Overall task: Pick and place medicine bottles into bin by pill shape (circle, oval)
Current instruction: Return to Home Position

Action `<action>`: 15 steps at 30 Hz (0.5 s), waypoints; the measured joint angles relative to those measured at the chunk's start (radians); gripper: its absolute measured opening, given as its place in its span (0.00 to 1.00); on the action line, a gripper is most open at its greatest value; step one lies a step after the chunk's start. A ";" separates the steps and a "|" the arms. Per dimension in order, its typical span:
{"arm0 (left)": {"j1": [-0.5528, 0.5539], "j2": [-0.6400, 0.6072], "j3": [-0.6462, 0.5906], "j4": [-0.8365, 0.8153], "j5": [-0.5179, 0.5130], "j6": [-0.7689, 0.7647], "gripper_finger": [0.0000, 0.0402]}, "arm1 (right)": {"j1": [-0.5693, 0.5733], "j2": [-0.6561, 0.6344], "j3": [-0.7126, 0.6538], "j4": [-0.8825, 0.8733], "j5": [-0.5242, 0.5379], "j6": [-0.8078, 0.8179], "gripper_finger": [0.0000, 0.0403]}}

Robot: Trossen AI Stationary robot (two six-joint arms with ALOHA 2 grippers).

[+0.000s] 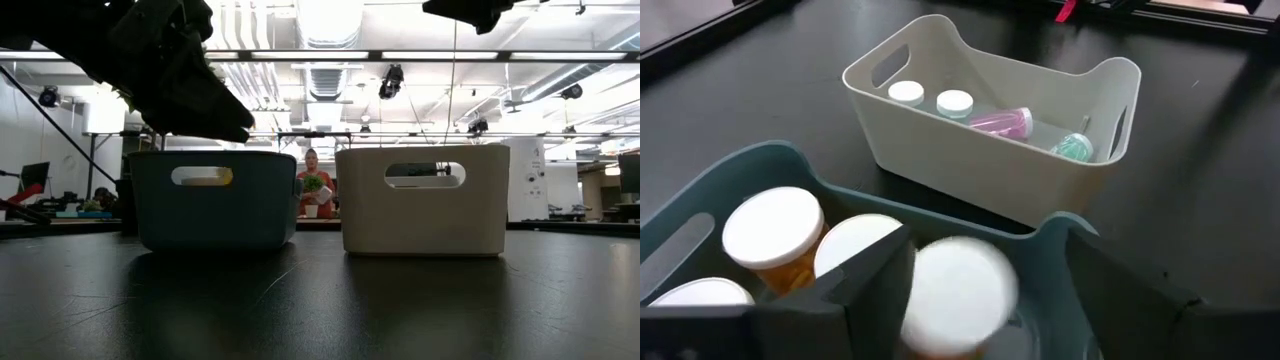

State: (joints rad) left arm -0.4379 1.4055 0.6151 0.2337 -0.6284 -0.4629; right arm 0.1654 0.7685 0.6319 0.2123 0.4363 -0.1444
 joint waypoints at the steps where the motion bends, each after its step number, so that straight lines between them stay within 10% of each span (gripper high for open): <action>1: 0.000 0.000 0.000 0.000 0.000 0.000 0.62 | 0.000 0.000 0.000 0.001 -0.015 0.001 0.57; 15: 0.000 0.000 0.022 -0.002 0.000 0.052 0.73 | 0.000 0.000 0.000 0.001 -0.151 0.026 0.57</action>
State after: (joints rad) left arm -0.4377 1.4055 0.6375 0.2312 -0.6289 -0.4111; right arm 0.1654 0.7685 0.6315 0.2134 0.2850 -0.1181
